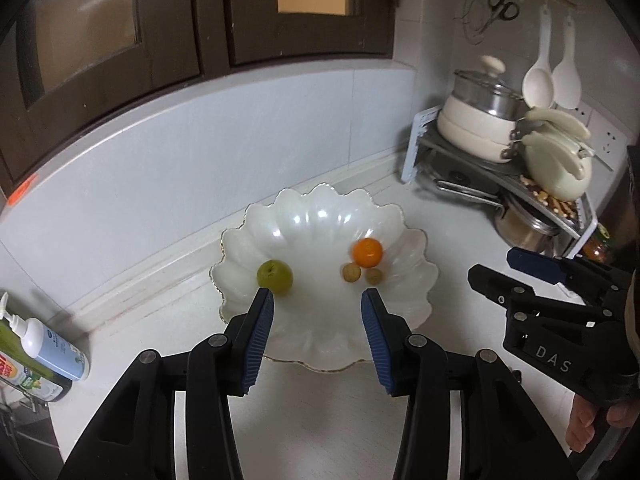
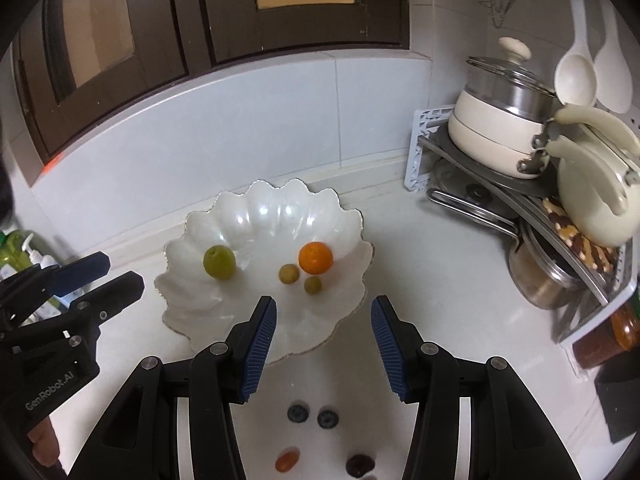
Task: Organize fruits
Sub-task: 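Move both grippers back toward the dark fruits on the counter, then grasp a reddish date with the left gripper while the right gripper grasps a dark plum, then carry the date and dark plum with both grippers over the white bowl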
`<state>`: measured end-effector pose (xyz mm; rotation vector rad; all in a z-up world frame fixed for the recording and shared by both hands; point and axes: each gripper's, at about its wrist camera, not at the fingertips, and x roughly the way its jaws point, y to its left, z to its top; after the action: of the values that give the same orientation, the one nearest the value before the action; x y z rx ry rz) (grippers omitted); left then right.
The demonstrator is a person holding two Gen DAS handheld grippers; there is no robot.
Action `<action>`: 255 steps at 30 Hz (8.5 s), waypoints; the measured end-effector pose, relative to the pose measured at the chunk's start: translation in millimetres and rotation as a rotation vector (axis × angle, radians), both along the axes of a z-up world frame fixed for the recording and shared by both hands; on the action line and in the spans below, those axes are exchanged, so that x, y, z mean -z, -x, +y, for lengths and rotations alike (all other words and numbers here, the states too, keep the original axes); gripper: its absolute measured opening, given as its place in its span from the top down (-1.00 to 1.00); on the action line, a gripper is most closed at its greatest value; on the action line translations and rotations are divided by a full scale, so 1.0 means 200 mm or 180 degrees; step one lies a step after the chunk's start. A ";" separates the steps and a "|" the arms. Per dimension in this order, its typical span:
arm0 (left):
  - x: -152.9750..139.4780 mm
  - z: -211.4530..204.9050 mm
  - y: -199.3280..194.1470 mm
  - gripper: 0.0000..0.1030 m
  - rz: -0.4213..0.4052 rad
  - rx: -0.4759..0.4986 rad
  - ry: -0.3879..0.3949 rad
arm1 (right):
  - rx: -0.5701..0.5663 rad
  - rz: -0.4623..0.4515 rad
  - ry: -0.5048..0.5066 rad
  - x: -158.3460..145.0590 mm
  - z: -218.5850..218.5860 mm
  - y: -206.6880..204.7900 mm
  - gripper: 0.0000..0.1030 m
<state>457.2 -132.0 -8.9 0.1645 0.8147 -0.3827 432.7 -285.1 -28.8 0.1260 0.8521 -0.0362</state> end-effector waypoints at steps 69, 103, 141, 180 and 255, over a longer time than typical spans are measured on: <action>0.21 -0.15 0.84 0.05 -0.0288 0.0060 -0.0021 | 0.0529 -0.0328 0.0215 0.18 -0.22 0.92 0.02; 0.70 -0.32 0.65 0.06 0.0399 0.0026 -0.0288 | 0.0416 0.0238 0.0073 0.62 -0.33 0.70 0.02; 0.87 -0.41 0.54 0.64 0.0596 0.0171 -0.0279 | 0.0448 0.0344 0.0009 0.81 -0.37 0.59 0.42; 0.39 -0.17 0.66 0.66 -0.0005 0.0069 0.0174 | 0.0304 -0.0248 0.0066 0.36 -0.11 0.75 0.42; 0.18 0.13 -0.14 0.67 -0.0074 -0.0218 0.0094 | -0.0089 -0.0290 0.0289 0.16 0.25 -0.11 0.42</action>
<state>484.4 -106.8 -45.2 0.1131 0.7894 -0.3277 454.7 -234.5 -61.2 0.0303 0.7600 -0.0426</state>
